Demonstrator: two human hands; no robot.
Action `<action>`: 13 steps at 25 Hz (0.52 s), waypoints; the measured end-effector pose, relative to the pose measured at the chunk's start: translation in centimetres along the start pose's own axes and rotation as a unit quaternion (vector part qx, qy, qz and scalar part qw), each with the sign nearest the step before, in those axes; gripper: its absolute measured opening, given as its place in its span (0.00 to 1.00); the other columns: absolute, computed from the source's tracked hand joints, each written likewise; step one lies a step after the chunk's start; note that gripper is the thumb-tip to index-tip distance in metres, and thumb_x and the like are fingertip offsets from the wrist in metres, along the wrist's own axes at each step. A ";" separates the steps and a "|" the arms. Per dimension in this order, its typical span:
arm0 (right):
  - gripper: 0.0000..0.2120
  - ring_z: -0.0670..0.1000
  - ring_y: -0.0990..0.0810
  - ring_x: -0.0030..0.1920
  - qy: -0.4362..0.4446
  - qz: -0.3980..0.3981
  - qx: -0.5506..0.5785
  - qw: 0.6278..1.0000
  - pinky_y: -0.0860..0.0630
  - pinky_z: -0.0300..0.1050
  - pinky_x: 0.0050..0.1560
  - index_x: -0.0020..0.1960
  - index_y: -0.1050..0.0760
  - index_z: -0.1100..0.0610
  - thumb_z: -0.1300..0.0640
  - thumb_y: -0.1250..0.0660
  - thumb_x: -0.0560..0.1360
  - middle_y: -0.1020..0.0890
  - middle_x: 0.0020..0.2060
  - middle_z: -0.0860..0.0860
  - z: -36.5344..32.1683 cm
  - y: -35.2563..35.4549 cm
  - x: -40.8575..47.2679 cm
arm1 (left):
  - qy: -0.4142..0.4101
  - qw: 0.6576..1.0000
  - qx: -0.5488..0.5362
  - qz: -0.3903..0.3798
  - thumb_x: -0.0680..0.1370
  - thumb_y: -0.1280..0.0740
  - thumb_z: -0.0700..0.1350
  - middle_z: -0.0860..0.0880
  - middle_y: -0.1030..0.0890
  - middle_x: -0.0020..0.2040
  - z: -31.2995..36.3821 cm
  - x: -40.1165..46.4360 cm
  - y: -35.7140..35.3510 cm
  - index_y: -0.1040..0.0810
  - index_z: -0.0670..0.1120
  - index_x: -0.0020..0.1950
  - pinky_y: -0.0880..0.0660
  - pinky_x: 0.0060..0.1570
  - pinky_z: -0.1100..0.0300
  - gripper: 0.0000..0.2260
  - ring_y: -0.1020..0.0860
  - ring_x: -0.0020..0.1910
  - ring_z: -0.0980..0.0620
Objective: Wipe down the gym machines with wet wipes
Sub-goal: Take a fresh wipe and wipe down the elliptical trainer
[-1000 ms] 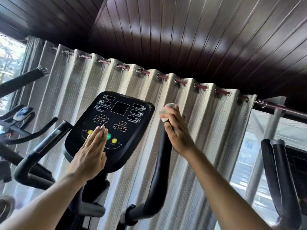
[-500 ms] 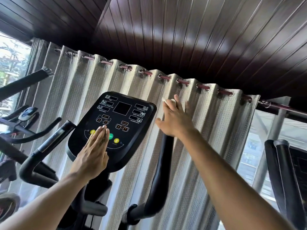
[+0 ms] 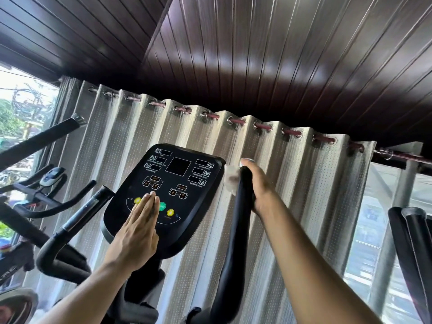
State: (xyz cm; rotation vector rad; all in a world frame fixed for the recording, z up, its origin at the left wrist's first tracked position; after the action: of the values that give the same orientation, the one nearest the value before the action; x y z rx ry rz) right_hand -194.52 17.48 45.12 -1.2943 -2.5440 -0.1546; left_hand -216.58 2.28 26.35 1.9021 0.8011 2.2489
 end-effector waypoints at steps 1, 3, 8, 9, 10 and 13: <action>0.21 0.54 0.19 0.36 -0.013 -0.037 0.072 0.997 0.23 0.45 0.40 0.42 0.19 0.60 0.42 0.33 0.77 0.17 0.39 0.58 0.2 -0.6 -0.3 | 0.000 1.000 0.002 0.001 0.77 0.47 0.45 0.43 0.49 0.85 0.0 0.0 0.0 0.48 0.38 0.84 0.53 0.81 0.53 0.35 0.50 0.84 0.47; 0.24 0.53 0.21 0.36 -0.009 -0.101 0.189 0.977 0.26 0.47 0.40 0.38 0.17 0.61 0.42 0.35 0.78 0.19 0.39 0.59 0.2 -1.1 -1.0 | 0.001 1.000 0.004 0.001 0.77 0.47 0.44 0.43 0.49 0.85 0.0 0.0 -0.2 0.48 0.38 0.83 0.52 0.81 0.53 0.34 0.49 0.84 0.46; 0.29 0.53 0.27 0.32 -0.025 -0.151 0.275 0.949 0.33 0.49 0.39 0.38 0.17 0.63 0.37 0.35 0.77 0.26 0.34 0.56 1.5 -1.7 -3.8 | -0.001 1.000 0.002 -0.007 0.76 0.48 0.44 0.43 0.48 0.85 -0.1 0.0 -0.3 0.48 0.38 0.83 0.51 0.81 0.53 0.35 0.49 0.84 0.46; 0.31 0.54 0.27 0.32 -0.033 -0.164 0.270 0.948 0.32 0.50 0.39 0.38 0.17 0.63 0.35 0.36 0.77 0.25 0.33 0.57 2.5 -1.7 -5.0 | -0.001 1.000 -0.003 -0.005 0.76 0.48 0.44 0.43 0.49 0.85 -0.1 0.0 -0.3 0.48 0.38 0.84 0.51 0.81 0.53 0.35 0.49 0.84 0.46; 0.32 0.56 0.27 0.32 -0.032 -0.171 0.247 0.953 0.32 0.51 0.41 0.39 0.17 0.63 0.33 0.37 0.77 0.25 0.32 0.58 3.6 -1.5 -6.4 | 0.000 1.000 -0.005 -0.002 0.76 0.48 0.43 0.43 0.49 0.85 -0.1 -0.1 -0.3 0.48 0.39 0.84 0.51 0.81 0.53 0.35 0.49 0.84 0.46; 0.34 0.58 0.25 0.33 -0.039 -0.195 0.207 0.958 0.30 0.52 0.45 0.40 0.18 0.64 0.33 0.39 0.78 0.24 0.32 0.60 5.7 -1.5 -10.2 | -0.006 1.000 0.009 0.002 0.76 0.46 0.43 0.43 0.50 0.85 0.1 -0.4 -0.5 0.50 0.39 0.84 0.53 0.82 0.53 0.35 0.51 0.84 0.45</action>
State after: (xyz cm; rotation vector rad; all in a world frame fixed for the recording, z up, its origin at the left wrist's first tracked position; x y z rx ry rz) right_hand -191.19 9.98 36.69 -0.6517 -2.6742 0.3413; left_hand -216.53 2.61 25.77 1.9242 0.8184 2.2376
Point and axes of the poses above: each hand's wrist, its own x-axis towards the middle knuckle, its own y-axis out of the back of the hand, z = x × y, the point moved 6 cm from there along x, towards the middle knuckle
